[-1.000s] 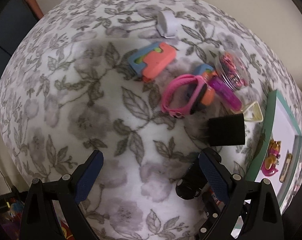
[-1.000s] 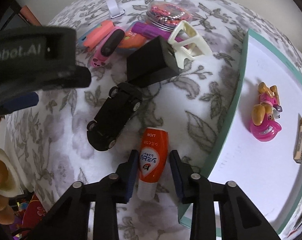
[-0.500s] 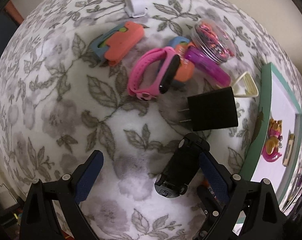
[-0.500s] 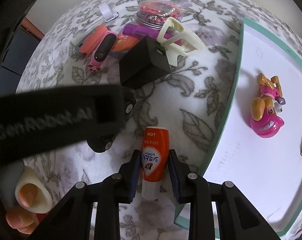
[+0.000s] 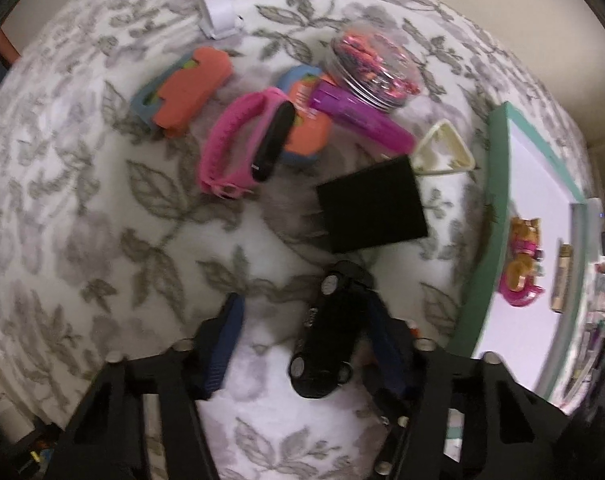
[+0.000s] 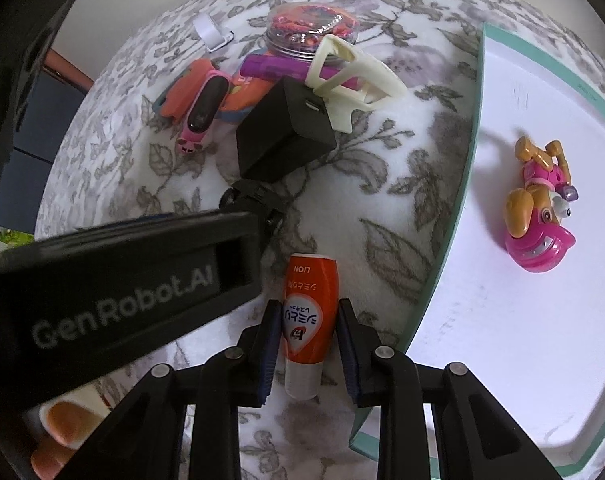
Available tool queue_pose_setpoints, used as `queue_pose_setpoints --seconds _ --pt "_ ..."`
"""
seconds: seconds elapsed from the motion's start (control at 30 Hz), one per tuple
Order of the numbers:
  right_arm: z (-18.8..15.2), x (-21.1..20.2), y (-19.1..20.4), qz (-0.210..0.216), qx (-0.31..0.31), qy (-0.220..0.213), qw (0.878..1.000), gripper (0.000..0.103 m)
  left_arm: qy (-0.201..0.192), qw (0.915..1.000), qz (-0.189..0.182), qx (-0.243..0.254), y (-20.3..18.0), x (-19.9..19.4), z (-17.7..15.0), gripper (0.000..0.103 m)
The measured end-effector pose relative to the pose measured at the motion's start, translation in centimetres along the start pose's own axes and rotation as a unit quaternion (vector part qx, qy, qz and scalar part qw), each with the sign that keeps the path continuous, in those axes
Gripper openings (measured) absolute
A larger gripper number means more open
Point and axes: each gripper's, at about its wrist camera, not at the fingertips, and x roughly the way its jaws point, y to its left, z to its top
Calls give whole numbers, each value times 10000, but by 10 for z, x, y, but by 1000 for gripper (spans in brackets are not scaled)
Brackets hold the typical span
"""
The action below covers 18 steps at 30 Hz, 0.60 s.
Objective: Organize rigid objects
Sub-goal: 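Grasp the red-and-white tube with the right tool while the left grasps the black toy car, then carry the tube and black car into the white tray and release both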
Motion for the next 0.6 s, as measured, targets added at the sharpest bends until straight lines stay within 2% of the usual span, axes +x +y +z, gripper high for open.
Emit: queue_pose_setpoints --seconds 0.03,0.17,0.23,0.3,0.5,0.6 --pt "0 -1 -2 18 12 2 10000 28 84 10000 14 14 -2 4 -1 38" --pt "2 -1 0 -44 -43 2 10000 28 180 9997 108 92 -11 15 -3 37" --pt "1 -2 -1 -11 -20 -3 10000 28 155 9998 86 123 -15 14 -3 31" --pt "1 1 1 21 10 -12 10000 28 156 9998 45 134 -17 15 -3 30" --pt "2 2 1 51 7 -46 10000 28 147 9998 41 123 -17 13 -3 29" --pt "2 3 3 10 -13 -48 10000 28 62 9996 227 134 -16 8 -2 29"
